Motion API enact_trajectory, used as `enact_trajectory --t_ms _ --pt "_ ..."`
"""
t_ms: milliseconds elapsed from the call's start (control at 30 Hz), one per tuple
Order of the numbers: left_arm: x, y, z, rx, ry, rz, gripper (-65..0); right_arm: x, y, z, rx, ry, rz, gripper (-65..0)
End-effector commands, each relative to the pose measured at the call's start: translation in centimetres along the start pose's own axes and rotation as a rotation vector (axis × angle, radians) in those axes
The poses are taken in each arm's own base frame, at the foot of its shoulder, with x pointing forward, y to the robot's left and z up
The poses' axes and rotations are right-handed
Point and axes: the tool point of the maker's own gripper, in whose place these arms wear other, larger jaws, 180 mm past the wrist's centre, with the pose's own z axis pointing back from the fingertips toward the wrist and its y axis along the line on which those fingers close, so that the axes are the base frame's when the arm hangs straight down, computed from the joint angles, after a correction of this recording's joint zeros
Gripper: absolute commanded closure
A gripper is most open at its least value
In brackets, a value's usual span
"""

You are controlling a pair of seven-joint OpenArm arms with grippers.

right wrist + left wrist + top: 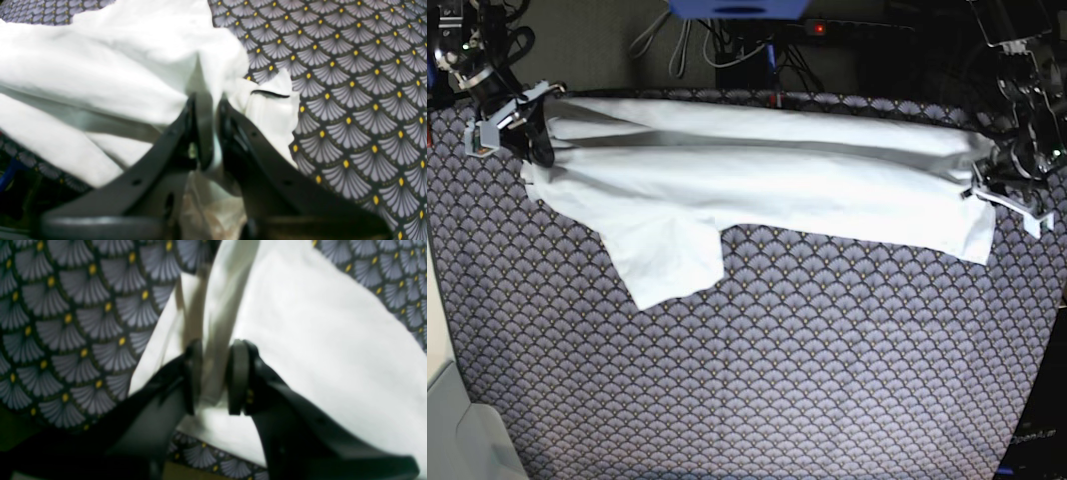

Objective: Fold the T-shirt properly
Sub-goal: 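Hold the folded hem over the collar edge with both grippers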

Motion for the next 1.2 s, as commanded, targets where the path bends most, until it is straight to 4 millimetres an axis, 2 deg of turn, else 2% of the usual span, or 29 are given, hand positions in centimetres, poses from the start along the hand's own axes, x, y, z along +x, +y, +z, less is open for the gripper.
enact_trajectory --t_ms 0,233,300,367,567,833,1033,1100,1167 --pt "1.3 0.2 0.4 0.003 -0.035 -0.010 -13.1 1.5 -0.6 0.1 -0.009 -0.047 0.009 0.0" --pt "1.2 0.2 0.3 0.004 -0.032 -0.008 -12.7 1.5 -0.6 0.1 -0.009 -0.047 0.009 0.0" --pt "1.3 0.3 0.4 0.004 -0.034 -0.009 -8.2 1.5 -0.7 0.1 -0.010 -0.048 0.010 0.0" --pt "1.4 0.3 0.4 0.005 -0.035 -0.010 0.0 1.5 -0.7 0.1 -0.010 -0.048 0.010 0.0" --pt "1.2 0.2 0.5 0.006 -0.025 -0.010 -0.2 1.5 -0.7 0.1 -0.010 -0.048 0.010 0.0" --pt "2.1 2.5 2.8 0.040 -0.032 0.070 -0.3 1.6 -0.7 0.1 -0.010 -0.051 0.011 0.0" --pt "1.3 2.4 3.0 0.038 0.016 0.069 -0.3 1.6 -0.7 0.1 -0.010 -0.051 0.011 0.0" --pt "0.2 2.4 2.9 0.037 0.048 0.075 -0.3 1.7 -0.7 0.0 -0.010 -0.052 0.011 0.0" --pt "0.0 2.5 3.1 0.041 0.045 0.067 -0.3 1.7 -0.7 0.0 -0.010 -0.052 0.011 0.0"
